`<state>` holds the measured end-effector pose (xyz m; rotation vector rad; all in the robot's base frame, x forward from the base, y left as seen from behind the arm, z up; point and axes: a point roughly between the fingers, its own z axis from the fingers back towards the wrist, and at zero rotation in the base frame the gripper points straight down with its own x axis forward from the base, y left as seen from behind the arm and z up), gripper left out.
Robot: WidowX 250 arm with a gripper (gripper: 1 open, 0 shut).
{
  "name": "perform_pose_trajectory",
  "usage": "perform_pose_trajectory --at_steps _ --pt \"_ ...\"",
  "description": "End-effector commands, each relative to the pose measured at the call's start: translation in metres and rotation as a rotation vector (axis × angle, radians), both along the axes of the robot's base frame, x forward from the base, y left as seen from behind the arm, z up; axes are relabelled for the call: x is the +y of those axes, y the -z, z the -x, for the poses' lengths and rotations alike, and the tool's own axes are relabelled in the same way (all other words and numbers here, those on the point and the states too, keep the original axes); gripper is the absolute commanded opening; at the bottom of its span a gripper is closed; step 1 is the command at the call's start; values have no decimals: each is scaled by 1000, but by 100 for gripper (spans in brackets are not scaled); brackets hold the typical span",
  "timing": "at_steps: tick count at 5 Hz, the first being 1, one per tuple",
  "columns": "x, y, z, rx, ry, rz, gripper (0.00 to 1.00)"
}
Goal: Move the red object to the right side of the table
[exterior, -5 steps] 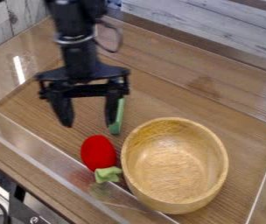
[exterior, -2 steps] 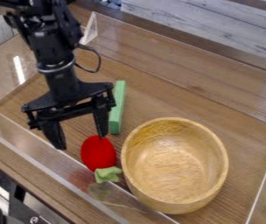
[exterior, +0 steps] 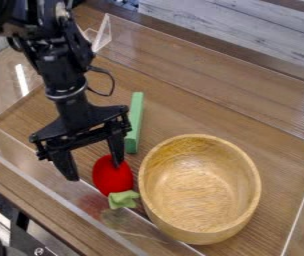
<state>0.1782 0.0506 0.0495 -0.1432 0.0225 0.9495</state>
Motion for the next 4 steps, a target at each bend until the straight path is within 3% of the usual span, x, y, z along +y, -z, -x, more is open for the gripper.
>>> perform_pose_trajectory --at_steps 1,4 --pt "5 5 -4 -17 -38 1 100" --pt "11 27 -8 -25 -87 17 100"
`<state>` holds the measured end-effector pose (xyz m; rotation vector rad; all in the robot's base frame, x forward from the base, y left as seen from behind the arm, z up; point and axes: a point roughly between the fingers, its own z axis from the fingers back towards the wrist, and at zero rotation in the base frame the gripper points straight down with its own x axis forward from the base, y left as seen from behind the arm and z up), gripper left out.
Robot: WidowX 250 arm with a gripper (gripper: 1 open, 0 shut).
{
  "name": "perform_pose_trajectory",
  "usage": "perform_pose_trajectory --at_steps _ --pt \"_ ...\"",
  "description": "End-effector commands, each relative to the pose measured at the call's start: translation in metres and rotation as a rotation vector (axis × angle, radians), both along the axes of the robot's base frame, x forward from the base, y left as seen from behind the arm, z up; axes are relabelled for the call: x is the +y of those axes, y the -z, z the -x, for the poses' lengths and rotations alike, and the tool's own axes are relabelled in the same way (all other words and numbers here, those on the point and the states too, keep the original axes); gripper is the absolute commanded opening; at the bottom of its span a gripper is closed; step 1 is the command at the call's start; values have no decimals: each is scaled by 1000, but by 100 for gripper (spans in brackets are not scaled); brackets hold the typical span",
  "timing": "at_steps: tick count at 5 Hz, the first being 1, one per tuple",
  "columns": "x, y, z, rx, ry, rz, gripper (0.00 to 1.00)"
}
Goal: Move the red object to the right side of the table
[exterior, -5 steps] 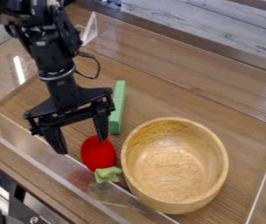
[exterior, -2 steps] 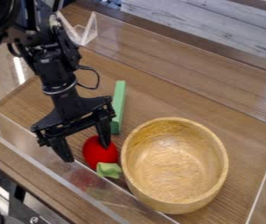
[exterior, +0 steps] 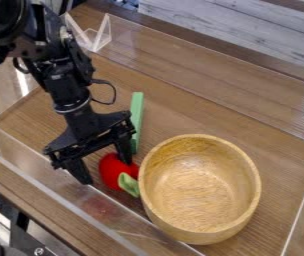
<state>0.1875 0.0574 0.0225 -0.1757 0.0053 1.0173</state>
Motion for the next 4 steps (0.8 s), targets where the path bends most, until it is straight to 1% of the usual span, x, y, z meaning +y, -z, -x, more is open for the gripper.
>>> perform_pose_trajectory --at_steps 1,4 --pt "6 3 2 -1 -20 -8 100" --pt "11 3 4 2 -36 -19 100"
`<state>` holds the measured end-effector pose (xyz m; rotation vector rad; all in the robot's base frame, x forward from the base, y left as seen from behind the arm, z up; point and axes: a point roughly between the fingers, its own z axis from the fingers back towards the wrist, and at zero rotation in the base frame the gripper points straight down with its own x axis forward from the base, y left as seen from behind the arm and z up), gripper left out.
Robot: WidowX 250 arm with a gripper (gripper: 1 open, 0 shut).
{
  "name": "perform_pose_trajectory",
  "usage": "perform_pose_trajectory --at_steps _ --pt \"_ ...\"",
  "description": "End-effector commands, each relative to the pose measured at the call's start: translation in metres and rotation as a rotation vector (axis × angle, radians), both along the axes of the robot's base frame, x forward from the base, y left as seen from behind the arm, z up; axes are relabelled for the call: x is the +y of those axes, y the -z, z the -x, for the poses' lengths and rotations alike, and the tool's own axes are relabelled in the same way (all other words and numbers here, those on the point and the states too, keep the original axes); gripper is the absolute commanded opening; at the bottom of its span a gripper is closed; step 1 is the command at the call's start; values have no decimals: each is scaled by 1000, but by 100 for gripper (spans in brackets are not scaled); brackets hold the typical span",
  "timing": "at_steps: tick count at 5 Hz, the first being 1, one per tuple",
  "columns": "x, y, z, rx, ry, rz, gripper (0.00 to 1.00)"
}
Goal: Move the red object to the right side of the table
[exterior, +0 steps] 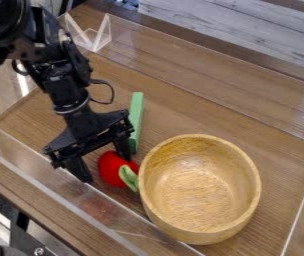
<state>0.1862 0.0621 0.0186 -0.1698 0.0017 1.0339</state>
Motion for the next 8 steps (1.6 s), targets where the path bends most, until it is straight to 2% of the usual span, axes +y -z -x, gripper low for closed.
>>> perform_pose_trajectory --at_steps 1,2,3,4,6,7,8 --pt "7 -1 3 2 -25 -18 100" --pt "9 -2 4 3 -29 -23 100" --pt "9 -2 3 4 -32 -24 0" --pt "8 -9 1 1 -35 -18 0" --pt "2 -42 -9 -19 -40 37 0" --pt "-10 -60 -20 -20 -39 65 0" --pt "-30 -69 -32 -16 -42 88 0"
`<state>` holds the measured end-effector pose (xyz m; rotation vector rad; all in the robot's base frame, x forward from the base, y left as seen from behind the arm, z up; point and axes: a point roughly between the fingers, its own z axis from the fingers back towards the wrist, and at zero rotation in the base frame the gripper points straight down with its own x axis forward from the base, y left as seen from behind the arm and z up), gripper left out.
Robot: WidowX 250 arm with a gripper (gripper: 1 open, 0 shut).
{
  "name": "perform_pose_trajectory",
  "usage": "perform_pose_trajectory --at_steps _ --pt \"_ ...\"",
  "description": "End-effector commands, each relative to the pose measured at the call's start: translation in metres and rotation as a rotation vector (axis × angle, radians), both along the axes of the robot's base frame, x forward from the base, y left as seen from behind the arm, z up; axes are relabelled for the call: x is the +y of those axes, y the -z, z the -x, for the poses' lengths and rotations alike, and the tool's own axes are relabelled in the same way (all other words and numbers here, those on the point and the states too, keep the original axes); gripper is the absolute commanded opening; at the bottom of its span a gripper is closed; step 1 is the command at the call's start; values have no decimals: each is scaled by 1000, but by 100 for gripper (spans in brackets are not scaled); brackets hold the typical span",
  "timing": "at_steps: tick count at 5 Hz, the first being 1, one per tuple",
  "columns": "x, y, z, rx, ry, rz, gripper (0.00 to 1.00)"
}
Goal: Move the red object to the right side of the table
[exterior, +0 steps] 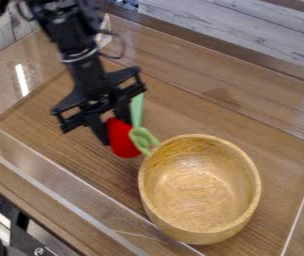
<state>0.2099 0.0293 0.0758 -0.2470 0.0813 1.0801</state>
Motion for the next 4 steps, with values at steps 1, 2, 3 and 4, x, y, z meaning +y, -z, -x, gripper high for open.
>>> perform_pose_trajectory --at_steps 1,2,3,4 --pt "-23 -16 -22 -39 -21 7 0" --pt "-55 -19 -40 -32 -38 32 0" --pt "-89 -19 -59 -26 -64 49 0" --pt "-116 -17 -76 -21 -88 67 0"
